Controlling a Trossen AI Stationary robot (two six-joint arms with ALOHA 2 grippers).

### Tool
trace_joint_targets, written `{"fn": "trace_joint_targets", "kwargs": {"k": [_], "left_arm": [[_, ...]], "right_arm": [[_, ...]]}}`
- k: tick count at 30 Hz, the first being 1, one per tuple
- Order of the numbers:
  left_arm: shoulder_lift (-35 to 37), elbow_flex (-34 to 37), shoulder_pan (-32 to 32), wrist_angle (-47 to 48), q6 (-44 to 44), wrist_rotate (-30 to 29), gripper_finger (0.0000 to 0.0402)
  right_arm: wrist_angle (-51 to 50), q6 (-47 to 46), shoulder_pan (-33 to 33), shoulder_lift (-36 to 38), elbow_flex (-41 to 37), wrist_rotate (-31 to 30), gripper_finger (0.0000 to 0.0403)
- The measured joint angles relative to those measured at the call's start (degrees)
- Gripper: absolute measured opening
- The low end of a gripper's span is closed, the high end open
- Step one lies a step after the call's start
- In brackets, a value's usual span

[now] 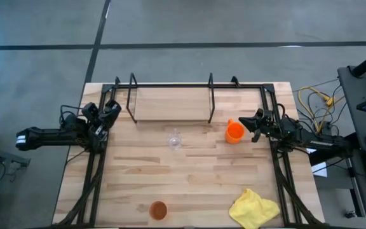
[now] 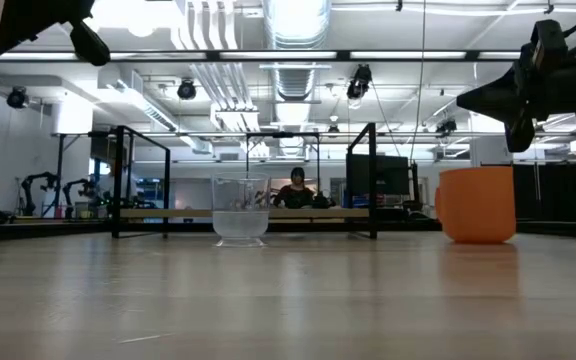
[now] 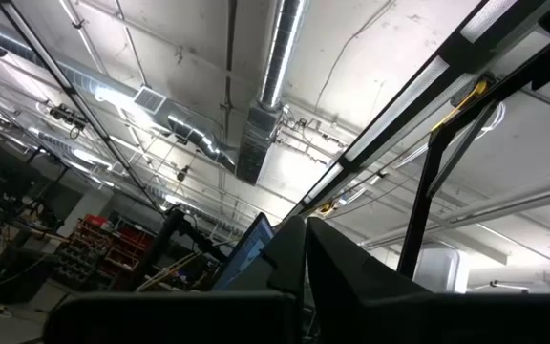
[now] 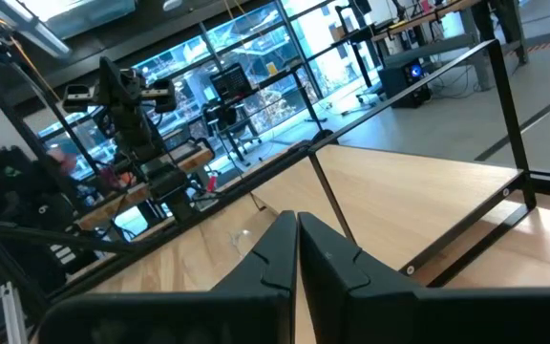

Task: Stack small to large cups/mugs on shelf

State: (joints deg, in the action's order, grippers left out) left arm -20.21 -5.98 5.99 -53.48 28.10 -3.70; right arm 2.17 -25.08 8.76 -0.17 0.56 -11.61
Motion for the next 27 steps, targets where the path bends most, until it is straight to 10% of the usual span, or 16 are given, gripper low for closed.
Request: {"fn": "trace_joint_targets", "kwargs": {"k": [27], "left_arm": [[1.22,-1.43,0.05,1.19,-4.89,1.94,0.0000]], "right_arm": [[15.12,0.81,-0.02,-2.79,7.39,2.92,0.0009]]}}
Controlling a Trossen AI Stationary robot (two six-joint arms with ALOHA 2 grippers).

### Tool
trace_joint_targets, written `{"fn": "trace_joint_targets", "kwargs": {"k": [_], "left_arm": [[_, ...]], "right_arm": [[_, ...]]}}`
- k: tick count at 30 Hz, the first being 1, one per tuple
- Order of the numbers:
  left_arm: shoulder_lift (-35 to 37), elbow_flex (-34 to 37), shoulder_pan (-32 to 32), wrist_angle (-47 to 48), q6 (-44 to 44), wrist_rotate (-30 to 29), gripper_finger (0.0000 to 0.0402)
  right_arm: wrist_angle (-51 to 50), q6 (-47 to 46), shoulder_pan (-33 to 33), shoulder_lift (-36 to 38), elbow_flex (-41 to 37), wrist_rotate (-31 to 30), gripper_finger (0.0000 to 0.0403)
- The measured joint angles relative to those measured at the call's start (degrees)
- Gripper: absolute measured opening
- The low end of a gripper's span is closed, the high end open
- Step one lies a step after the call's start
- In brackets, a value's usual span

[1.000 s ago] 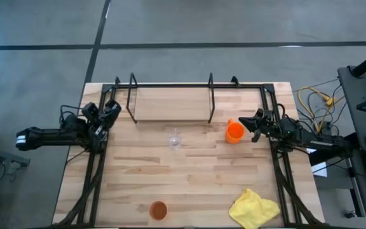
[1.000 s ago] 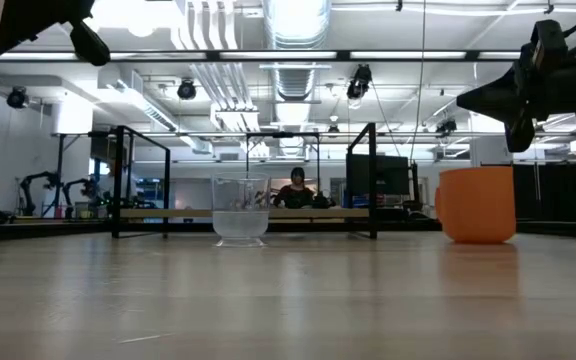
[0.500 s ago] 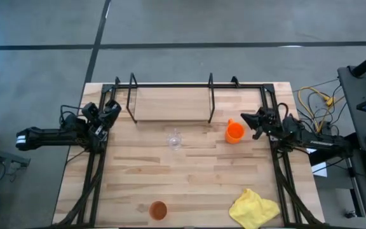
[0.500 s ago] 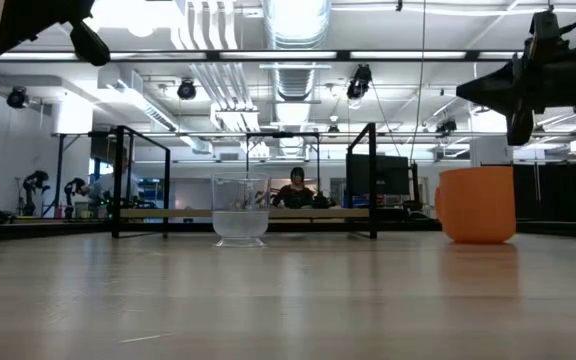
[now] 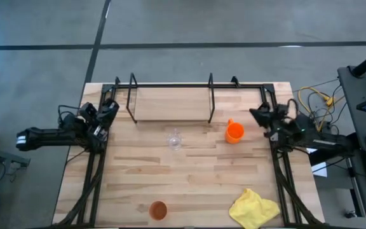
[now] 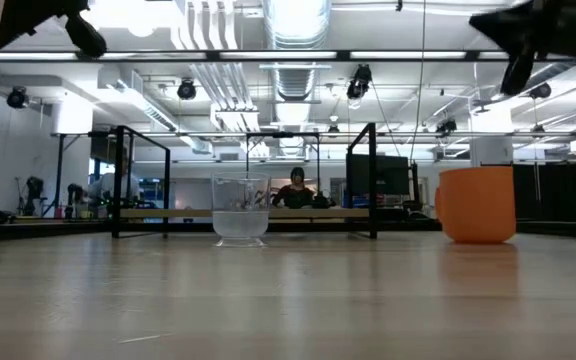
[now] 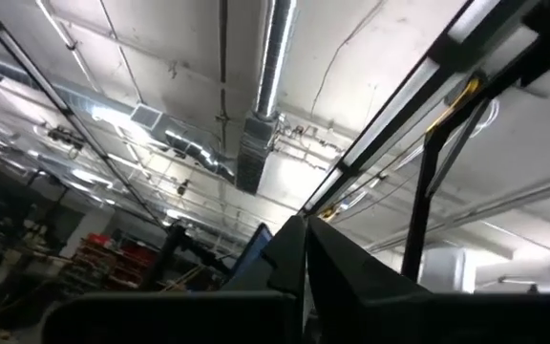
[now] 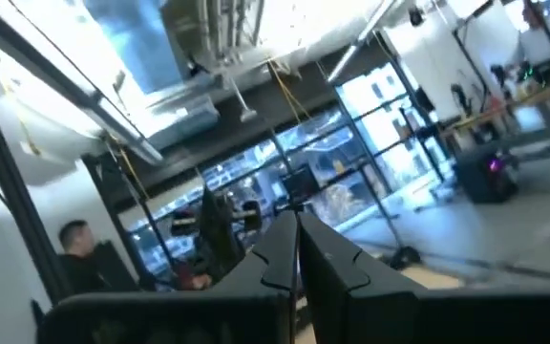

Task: Stack small to large cups/mugs on shelf
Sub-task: Put the transparent mug on the shelf

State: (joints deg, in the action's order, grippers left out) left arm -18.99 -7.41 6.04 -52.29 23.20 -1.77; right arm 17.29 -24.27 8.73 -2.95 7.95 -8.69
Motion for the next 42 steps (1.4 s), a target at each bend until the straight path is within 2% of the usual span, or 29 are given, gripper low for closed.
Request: {"fn": "trace_joint_targets", "kwargs": {"k": [3,8,9,11,13,16,21,23,26,30,33,36,42], "left_arm": [[0.59,-5.06,-0.10,12.84,-5.23,6.31,0.0000],[-2.26,-24.12,-0.02,57.45,-5.43,4.44,0.0000],[-3.72,-28.35,-0.03,64.75,-5.16,4.27,0.0000],[-6.78,-35.93,-0.02,73.62,-5.73,4.19,0.0000],[-9.09,-41.80,-0.02,75.80,-5.82,4.20,0.0000],[-11.18,-48.30,-0.02,73.76,-5.82,4.20,0.0000],[-11.81,-56.16,-0.02,71.72,-8.80,4.20,0.0000],[-11.15,-58.53,-0.02,73.61,-14.66,4.29,0.0000],[-10.65,-60.87,-0.02,80.38,-16.62,3.58,0.0000],[-13.08,-60.47,-0.02,92.95,-8.87,-1.60,0.0000],[-14.80,-59.51,-0.02,97.19,-0.58,-2.05,0.0000],[-16.08,-58.97,-0.02,97.04,7.41,1.25,0.0000],[-17.70,-59.35,-0.02,95.92,9.27,1.46,0.0000]], "right_arm": [[-13.61,0.98,-0.19,-4.78,10.02,-0.27,0.0009],[-32.57,1.85,-0.22,-19.01,28.54,-0.40,0.0009],[-34.36,2.71,-0.22,-22.10,32.10,-0.42,0.0009],[-37.53,5.74,-0.24,-28.04,38.90,-0.40,0.0009],[-40.44,8.83,-0.24,-33.30,45.48,-0.38,0.0009],[-44.68,12.28,-0.24,-39.81,54.17,-0.39,0.0009],[-47.59,11.30,-0.24,-48.47,65.71,-0.37,0.0009],[-48.91,12.20,-0.23,-51.20,69.62,-0.38,0.0009],[-54.70,13.15,-0.24,-54.52,74.82,-0.14,0.0009],[-62.23,12.50,-0.24,-58.20,80.08,0.07,0.0009],[-62.50,12.40,-0.24,-60.05,82.19,0.07,0.0009],[-62.56,10.22,-0.24,-61.62,83.90,0.09,0.0009],[-65.52,11.45,-0.20,-64.39,87.60,-0.24,0.0009]]}}
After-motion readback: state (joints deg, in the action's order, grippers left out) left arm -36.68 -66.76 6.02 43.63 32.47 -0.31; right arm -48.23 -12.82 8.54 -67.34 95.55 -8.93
